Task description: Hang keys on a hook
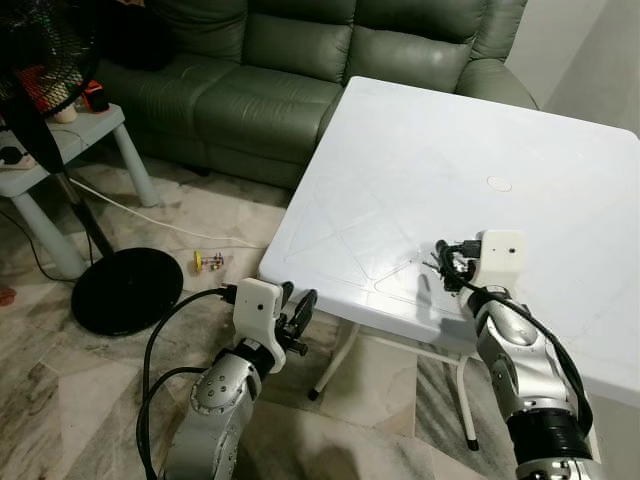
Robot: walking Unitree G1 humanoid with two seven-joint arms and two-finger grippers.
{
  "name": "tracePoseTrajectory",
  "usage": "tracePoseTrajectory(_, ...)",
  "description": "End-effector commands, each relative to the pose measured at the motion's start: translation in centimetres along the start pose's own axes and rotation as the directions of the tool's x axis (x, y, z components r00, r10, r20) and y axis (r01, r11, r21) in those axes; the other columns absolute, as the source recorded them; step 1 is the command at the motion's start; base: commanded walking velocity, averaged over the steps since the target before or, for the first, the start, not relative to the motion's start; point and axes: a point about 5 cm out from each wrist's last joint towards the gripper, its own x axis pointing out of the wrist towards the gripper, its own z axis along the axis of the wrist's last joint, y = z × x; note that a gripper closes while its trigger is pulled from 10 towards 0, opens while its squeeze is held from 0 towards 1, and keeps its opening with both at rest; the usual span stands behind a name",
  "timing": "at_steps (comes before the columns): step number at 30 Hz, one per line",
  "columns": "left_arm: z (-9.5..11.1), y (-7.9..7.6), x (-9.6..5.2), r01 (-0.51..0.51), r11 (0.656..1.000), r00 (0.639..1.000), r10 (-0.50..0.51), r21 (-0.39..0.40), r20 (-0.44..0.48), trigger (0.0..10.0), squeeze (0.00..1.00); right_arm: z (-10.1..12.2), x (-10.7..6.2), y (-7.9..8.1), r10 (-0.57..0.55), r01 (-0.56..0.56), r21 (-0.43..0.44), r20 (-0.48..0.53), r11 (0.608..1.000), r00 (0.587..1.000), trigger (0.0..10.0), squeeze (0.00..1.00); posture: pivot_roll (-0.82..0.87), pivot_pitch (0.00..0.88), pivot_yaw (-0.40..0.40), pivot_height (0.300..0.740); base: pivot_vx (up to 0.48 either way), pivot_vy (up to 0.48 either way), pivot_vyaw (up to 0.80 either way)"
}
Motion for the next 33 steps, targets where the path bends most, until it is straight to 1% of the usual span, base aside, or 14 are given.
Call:
tracePoseTrajectory(1, 0.1, -0.4, -0.1, 0.005, 1.000, 1.000, -0.005, 0.002, -0.002, 10.0, 0.00, 0.1, 0.1, -1.0, -0.024, 0.024, -0.002, 0.002, 1.000, 1.000, 10.0, 0.00, 0.10, 0.152, -0.089, 0.740, 0.000, 0.000, 0.00)
tracePoseTrajectory(2, 0.1, -0.4, -0.1, 0.003, 1.000, 1.000, -0.003, 0.004, -0.004, 10.0, 0.00, 0.2, 0.0, -1.2, -0.024, 0.024, -0.014, 0.011, 1.000, 1.000, 10.0, 0.00, 0.10, 0.152, -0.089, 0.740, 0.000, 0.000, 0.00)
tracePoseTrajectory(4, 0.1, -0.4, -0.1, 0.001, 1.000, 1.000, -0.001, 0.000, -0.009, 10.0, 0.00, 0.0, 0.0, -2.0, -0.016, 0.016, 0.000, 0.003, 1.000, 1.000, 10.0, 0.00, 0.10, 0.151, -0.089, 0.740, 0.000, 0.000, 0.00)
tracePoseTrajectory(7, 0.1, -0.4, -0.1, 0.000, 1.000, 1.000, 0.000, -0.001, -0.013, 10.0, 0.00, 0.1, -0.1, -2.6, -0.004, 0.004, 0.005, 0.008, 1.000, 1.000, 10.0, 0.00, 0.10, 0.149, -0.089, 0.740, 0.000, 0.000, 0.00)
tracePoseTrajectory(9, 0.1, -0.4, -0.2, 0.000, 1.000, 1.000, 0.000, -0.001, -0.014, 10.0, 0.00, 0.3, -0.3, -2.9, 0.058, -0.058, 0.019, 0.028, 0.998, 0.998, 10.0, 0.00, 0.10, 0.148, -0.087, 0.740, 0.000, 0.000, 0.00)
tracePoseTrajectory(11, 0.1, -0.4, -0.2, 0.000, 1.000, 1.000, 0.000, -0.001, -0.014, 10.0, 0.00, 0.4, -0.4, -3.0, 0.073, -0.074, 0.018, 0.036, 0.997, 0.997, 10.0, 0.00, 0.10, 0.148, -0.087, 0.740, 0.000, 0.000, 0.00)
tracePoseTrajectory(13, 0.1, -0.5, -0.1, 0.001, 1.000, 1.000, -0.001, -0.001, -0.016, 10.0, 0.00, 0.5, -0.9, -2.8, 0.175, -0.176, 0.020, 0.065, 0.984, 0.982, 10.0, 0.00, 0.10, 0.148, -0.087, 0.740, 0.000, 0.000, 0.00)
tracePoseTrajectory(14, 0.1, -0.5, -0.1, 0.002, 1.000, 1.000, -0.002, 0.001, -0.017, 10.0, 0.00, 0.5, -1.3, -2.8, 0.242, -0.243, 0.013, 0.069, 0.970, 0.968, 10.0, 0.00, 0.09, 0.146, -0.085, 0.740, 0.000, 0.000, 0.00)
tracePoseTrajectory(18, 0.1, -0.5, 0.0, 0.005, 1.000, 1.000, -0.005, -0.001, -0.019, 10.0, 0.00, 0.2, -1.5, -3.3, 0.252, -0.251, -0.020, 0.035, 0.968, 0.967, 10.0, 0.00, 0.09, 0.141, -0.081, 0.740, 0.000, 0.000, 0.00)
tracePoseTrajectory(22, 0.2, -0.6, 0.1, 0.009, 1.000, 1.000, -0.009, -0.001, -0.021, 10.0, 0.00, 0.2, -1.6, -3.3, 0.272, -0.271, -0.038, 0.023, 0.962, 0.962, 10.0, 0.00, 0.09, 0.139, -0.079, 0.740, 0.000, 0.000, 0.00)
tracePoseTrajectory(24, 0.2, -0.6, 0.1, 0.010, 1.000, 1.000, -0.010, 0.000, -0.022, 10.0, 0.00, 0.1, -1.7, -3.3, 0.265, -0.264, -0.054, 0.013, 0.963, 0.964, 10.0, 0.00, 0.09, 0.139, -0.079, 0.740, 0.000, 0.000, 0.00)
tracePoseTrajectory(29, 0.2, -0.7, 0.2, 0.011, 1.000, 1.000, -0.011, 0.001, -0.022, 10.0, 0.00, -0.4, -1.4, -3.3, 0.217, -0.218, -0.028, -0.042, 0.975, 0.975, 10.0, 0.00, 0.09, 0.136, -0.077, 0.740, 0.000, 0.000, 0.00)
tracePoseTrajectory(33, 0.2, -0.7, 0.1, 0.008, 1.000, 1.000, -0.008, 0.002, -0.024, 10.0, 0.00, -0.7, -1.3, -3.3, 0.198, -0.201, -0.040, -0.075, 0.979, 0.977, 10.0, 0.00, 0.09, 0.140, -0.079, 0.740, 0.000, 0.000, 0.00)
